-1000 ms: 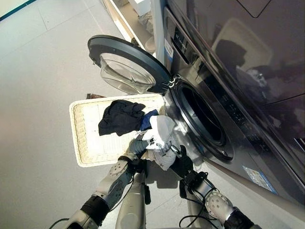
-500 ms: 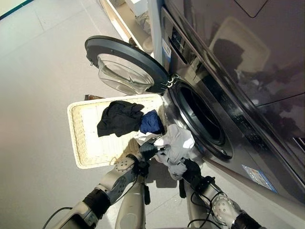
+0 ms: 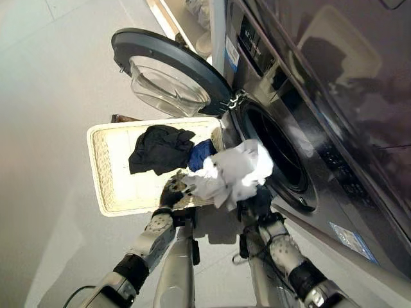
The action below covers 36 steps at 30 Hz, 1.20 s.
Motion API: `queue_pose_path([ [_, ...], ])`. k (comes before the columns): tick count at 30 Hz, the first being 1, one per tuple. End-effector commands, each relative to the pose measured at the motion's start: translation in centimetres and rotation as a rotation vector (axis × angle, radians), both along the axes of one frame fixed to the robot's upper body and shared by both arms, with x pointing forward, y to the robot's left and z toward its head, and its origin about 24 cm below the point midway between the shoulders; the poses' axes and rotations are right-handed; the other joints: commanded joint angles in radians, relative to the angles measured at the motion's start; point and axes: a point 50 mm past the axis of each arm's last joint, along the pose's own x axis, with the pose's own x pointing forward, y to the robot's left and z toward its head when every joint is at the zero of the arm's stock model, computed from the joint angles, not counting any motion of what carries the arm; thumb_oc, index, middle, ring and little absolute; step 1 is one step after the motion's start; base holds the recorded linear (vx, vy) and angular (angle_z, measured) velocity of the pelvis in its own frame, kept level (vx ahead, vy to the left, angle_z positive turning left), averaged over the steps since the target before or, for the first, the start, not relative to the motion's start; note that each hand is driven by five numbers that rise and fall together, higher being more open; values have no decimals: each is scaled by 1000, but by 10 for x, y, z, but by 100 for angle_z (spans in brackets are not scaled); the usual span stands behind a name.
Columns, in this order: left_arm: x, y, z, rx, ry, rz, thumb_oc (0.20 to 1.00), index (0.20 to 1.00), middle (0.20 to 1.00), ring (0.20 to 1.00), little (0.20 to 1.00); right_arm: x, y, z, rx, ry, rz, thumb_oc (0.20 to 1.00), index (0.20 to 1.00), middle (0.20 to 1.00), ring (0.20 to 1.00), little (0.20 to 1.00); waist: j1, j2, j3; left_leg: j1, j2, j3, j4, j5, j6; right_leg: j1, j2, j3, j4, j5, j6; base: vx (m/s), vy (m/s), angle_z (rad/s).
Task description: Put the clothes into the washing machine.
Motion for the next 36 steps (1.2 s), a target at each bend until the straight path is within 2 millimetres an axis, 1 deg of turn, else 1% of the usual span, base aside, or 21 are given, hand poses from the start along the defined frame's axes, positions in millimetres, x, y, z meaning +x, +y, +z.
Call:
queue_pose_path([
  [1, 0, -4, 10, -45, -83, 15, 1000, 1000, 1000, 1000, 1000, 6, -14, 33, 88, -171, -102, 200, 200, 200, 200, 200, 9, 20, -9, -104, -60, -65, 54, 61, 58, -35, -43, -50, 120, -17, 25, 21, -18, 3],
  [2, 1, -1, 10, -49, -82, 32, 1000, 1000, 1000, 1000, 1000, 14, -23, 41, 118, -188, -141, 200, 200, 200, 200, 200, 11, 26, -9, -109, -62, -66, 52, 61, 58, -41, -45, -52, 125, -20, 26, 61, -39, 3],
  [3, 5, 9, 8, -63, -77, 81, 1000, 1000, 1000, 1000, 1000, 34, -58, 65, 238, -232, -303, 200, 200, 200, 200, 200, 19, 47, -9, -131, -65, -67, 57, 62, 55, -65, -51, -57, 143, -28, 28, 67, -41, 4],
  [5, 6, 12, 7, -75, -76, 97, 1000, 1000, 1000, 1000, 1000, 39, -75, 75, 291, -240, -381, 200, 200, 200, 200, 200, 23, 54, -8, -140, -66, -67, 59, 61, 54, -74, -51, -57, 148, -32, 27, 45, -26, 3],
  [8, 3, 16, 2, -89, -70, 110, 1000, 1000, 1000, 1000, 1000, 45, -112, 97, 368, -255, -572, 200, 200, 200, 200, 200, 29, 71, -8, -159, -69, -68, 67, 59, 53, -92, -46, -53, 165, -45, 24, 18, -18, 3],
  [10, 1, 20, -3, -96, -63, 96, 1000, 1000, 1000, 1000, 1000, 44, -153, 121, 382, -237, -777, 200, 200, 200, 200, 200, 38, 92, -9, -177, -74, -69, 77, 57, 53, -110, -43, -51, 182, -55, 19, 13, -8, 2],
  [11, 1, 19, -2, -97, -64, 93, 1000, 1000, 1000, 1000, 1000, 44, -155, 123, 382, -237, -786, 200, 200, 200, 200, 200, 40, 94, -8, -180, -74, -69, 78, 57, 53, -113, -43, -52, 183, -56, 19, 16, -11, 11],
  [13, -1, 23, -5, -96, -59, 83, 1000, 1000, 1000, 1000, 1000, 37, -181, 138, 370, -217, -913, 200, 200, 200, 200, 200, 42, 102, -9, -189, -76, -70, 86, 54, 54, -123, -42, -53, 193, -60, 17, 7, -8, 13],
  [14, -1, 23, -6, -97, -59, 77, 1000, 1000, 1000, 1000, 1000, 36, -186, 141, 371, -212, -944, 200, 200, 200, 200, 200, 44, 105, -9, -193, -77, -70, 88, 53, 54, -127, -42, -54, 195, -62, 17, 8, -19, 8],
  [16, -3, 30, -5, -96, -57, 49, 1000, 1000, 1000, 1000, 1000, 12, -233, 164, 374, -202, -1188, 200, 200, 200, 200, 200, 51, 114, -9, -212, -80, -73, 100, 50, 55, -143, -38, -52, 209, -67, 15, 16, -67, 14],
  [19, -4, 35, -5, -88, -51, 28, 1000, 1000, 1000, 1000, 1000, -4, -250, 173, 428, -233, -1311, 200, 200, 200, 200, 200, 53, 116, -9, -219, -81, -75, 105, 47, 57, -148, -36, -53, 216, -70, 16, 15, -79, 11],
  [20, -6, 41, -3, -79, -46, -7, 1000, 1000, 1000, 1000, 1000, -30, -274, 175, 552, -289, -1488, 200, 200, 200, 200, 200, 56, 114, -9, -227, -84, -81, 109, 40, 60, -152, -36, -56, 225, -77, 17, 23, -170, 16],
  [24, -6, 49, 3, -52, -28, -49, 1000, 1000, 1000, 1000, 1000, -66, -293, 177, 746, -283, -1722, 200, 200, 200, 200, 200, 60, 108, -9, -251, -85, -94, 117, 44, 62, -170, -33, -56, 232, -70, 21, 25, -95, 36],
  [28, -7, 51, 5, -35, -6, -83, 1000, 1000, 1000, 1000, 1000, -71, -298, 189, 854, -271, -1695, 200, 200, 200, 200, 200, 64, 105, -9, -268, -87, -103, 135, 40, 64, -186, -33, -52, 244, -70, 24, 31, -52, -4],
  [29, -7, 50, 6, -28, -1, -104, 1000, 1000, 1000, 1000, 1000, -63, -295, 196, 853, -280, -1626, 351, 351, 351, 351, 351, 69, 107, -9, -272, -87, -105, 138, 41, 66, -189, -33, -50, 251, -73, 23, 38, -54, 21],
  [30, -5, 47, 7, -29, -3, -117, 1000, 1000, 1000, 1000, 1000, -55, -291, 200, 839, -292, -1563, 1000, 1000, 1000, 1000, 1000, 72, 109, -9, -275, -89, -106, 139, 42, 67, -190, -34, -50, 253, -74, 24, 31, -45, 27],
  [31, -3, 45, 10, -29, -4, -129, 1000, 1000, 1000, 1000, 1000, -42, -283, 203, 816, -290, -1462, 1000, 1000, 1000, 1000, 1000, 76, 112, -9, -276, -91, -108, 139, 43, 68, -192, -35, -52, 255, -74, 25, 16, -25, -3],
  [32, -2, 45, 11, -30, -5, -130, 1000, 1000, 1000, 1000, 1000, -37, -281, 204, 808, -284, -1423, 1000, 1000, 1000, 1000, 1000, 75, 113, -9, -277, -92, -108, 140, 43, 68, -193, -35, -53, 256, -74, 25, 10, -21, -9],
  [34, 1, 42, 14, -26, -11, -144, 1000, 1000, 1000, 1000, 1000, -14, -265, 199, 772, -215, -1260, 1000, 1000, 1000, 1000, 1000, 81, 113, -9, -279, -95, -107, 140, 44, 69, -195, -39, -57, 254, -72, 27, 2, -36, -13],
  [35, 4, 40, 17, -21, -18, -148, 1000, 1000, 1000, 1000, 1000, 4, -251, 194, 737, -150, -1138, 1000, 1000, 1000, 1000, 1000, 86, 113, -9, -281, -97, -107, 139, 45, 72, -197, -41, -61, 252, -70, 28, -8, -64, -16],
  [36, 8, 38, 21, -11, -36, -150, 1000, 1000, 1000, 1000, 1000, 31, -226, 186, 650, -74, -923, 1000, 1000, 1000, 1000, 1000, 93, 112, -9, -285, -99, -106, 136, 46, 73, -198, -43, -69, 248, -68, 31, -16, -67, -9],
])
